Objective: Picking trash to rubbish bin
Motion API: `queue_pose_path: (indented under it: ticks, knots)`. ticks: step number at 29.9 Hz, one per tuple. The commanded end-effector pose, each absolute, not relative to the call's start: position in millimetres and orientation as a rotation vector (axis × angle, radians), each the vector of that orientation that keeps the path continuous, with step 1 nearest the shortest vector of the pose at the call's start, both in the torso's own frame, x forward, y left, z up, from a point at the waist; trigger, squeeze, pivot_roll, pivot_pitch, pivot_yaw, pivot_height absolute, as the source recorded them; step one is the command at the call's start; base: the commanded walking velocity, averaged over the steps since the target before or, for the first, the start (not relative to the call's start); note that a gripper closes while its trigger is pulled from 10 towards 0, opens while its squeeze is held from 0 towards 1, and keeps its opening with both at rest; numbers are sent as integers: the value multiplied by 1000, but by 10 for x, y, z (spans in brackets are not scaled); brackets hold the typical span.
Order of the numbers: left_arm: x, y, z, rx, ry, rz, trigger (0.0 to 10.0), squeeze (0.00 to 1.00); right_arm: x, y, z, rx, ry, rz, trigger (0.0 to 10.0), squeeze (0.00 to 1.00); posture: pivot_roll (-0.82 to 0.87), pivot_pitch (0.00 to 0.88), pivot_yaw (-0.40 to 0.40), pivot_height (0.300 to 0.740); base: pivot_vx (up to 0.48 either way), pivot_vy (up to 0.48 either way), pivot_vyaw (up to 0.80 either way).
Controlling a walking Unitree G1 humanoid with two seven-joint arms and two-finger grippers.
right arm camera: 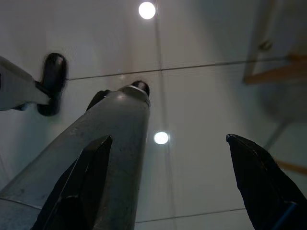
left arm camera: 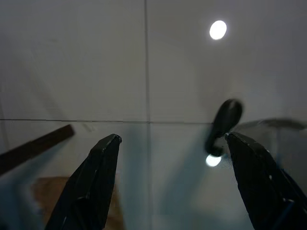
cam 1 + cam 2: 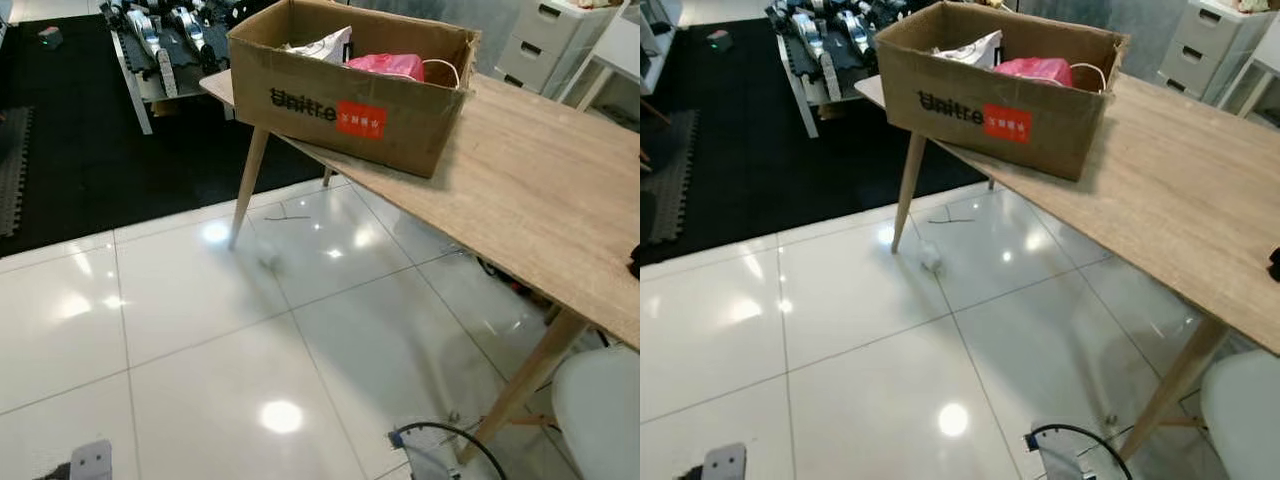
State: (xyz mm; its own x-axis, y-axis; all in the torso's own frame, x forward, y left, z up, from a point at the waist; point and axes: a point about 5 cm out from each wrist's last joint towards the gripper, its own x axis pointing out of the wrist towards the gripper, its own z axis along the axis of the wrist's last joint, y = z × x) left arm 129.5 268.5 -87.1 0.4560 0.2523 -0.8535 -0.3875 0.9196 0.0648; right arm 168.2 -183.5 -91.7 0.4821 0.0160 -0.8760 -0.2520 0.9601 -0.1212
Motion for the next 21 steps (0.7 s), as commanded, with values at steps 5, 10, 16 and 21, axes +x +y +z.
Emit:
queue_pose_path:
  ticks: [5, 10, 16, 21]
  knots:
    - [1477, 2524, -847, -189, 936, 357, 10000, 0, 1790, -1874, -865, -271, 1009, 93, 10000, 0, 87, 83, -20, 740, 0, 0, 0]
    - [1631, 2443, -804, -184, 902, 298, 10000, 0, 1964, -1754, -789, -276, 955, 176, 10000, 0, 85, 73, -23, 740, 0, 0, 0]
    - [1565, 2393, -851, -141, 952, 277, 10000, 0, 1880, -1608, -838, -308, 997, 359, 10000, 0, 93, 47, -22, 740, 0, 0, 484]
    - [1431, 2450, -892, -109, 993, 320, 10000, 0, 1685, -1671, -927, -410, 1057, 402, 10000, 0, 109, 36, -25, 740, 0, 0, 728]
